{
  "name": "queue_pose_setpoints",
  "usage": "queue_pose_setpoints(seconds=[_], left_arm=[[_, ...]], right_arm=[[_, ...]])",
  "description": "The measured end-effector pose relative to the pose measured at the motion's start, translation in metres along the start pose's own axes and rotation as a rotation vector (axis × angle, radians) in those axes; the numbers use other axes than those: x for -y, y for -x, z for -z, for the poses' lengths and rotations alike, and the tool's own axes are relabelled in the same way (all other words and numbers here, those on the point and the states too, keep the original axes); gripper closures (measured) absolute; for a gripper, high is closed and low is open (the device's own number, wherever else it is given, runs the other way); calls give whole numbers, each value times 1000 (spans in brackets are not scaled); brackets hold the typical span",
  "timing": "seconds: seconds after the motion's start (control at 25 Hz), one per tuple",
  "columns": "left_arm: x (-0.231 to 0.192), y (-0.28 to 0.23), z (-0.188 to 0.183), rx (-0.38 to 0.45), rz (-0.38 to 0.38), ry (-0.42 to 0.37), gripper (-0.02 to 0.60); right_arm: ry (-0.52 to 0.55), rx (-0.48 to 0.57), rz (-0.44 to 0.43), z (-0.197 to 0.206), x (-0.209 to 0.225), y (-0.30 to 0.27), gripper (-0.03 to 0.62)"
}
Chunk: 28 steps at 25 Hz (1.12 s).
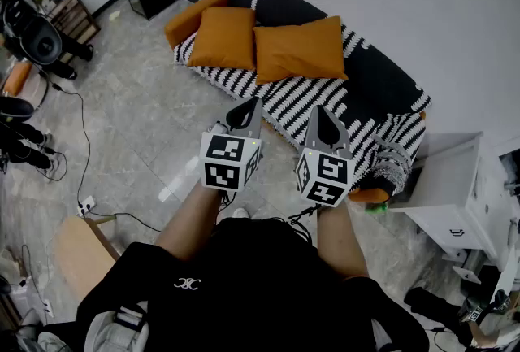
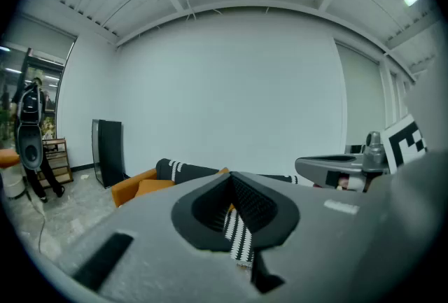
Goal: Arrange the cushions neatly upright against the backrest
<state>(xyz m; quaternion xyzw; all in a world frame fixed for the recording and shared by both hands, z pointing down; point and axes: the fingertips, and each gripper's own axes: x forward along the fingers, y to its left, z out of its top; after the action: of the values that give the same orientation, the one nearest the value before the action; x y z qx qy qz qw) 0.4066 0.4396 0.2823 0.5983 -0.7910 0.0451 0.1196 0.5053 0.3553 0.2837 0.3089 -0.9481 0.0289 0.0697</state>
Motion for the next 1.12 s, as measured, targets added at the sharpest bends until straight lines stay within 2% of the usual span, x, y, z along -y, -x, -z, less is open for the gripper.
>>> queue_pose_setpoints(seconds=[0.16, 0.36, 0.68, 1.12], left_arm=[[-10, 3, 6, -9, -7, -12, 572], [-23, 3, 5, -20, -8, -9, 572], [-33, 9, 10, -21, 4, -21, 572], [-71, 27, 26, -18, 24, 21, 574]], right_arm=[[54, 6, 21, 2, -11, -2, 585], [25, 27, 2, -2, -22, -4, 585], [42, 12, 5, 3, -39, -9, 585], [36, -1, 32, 10, -78, -12, 585]])
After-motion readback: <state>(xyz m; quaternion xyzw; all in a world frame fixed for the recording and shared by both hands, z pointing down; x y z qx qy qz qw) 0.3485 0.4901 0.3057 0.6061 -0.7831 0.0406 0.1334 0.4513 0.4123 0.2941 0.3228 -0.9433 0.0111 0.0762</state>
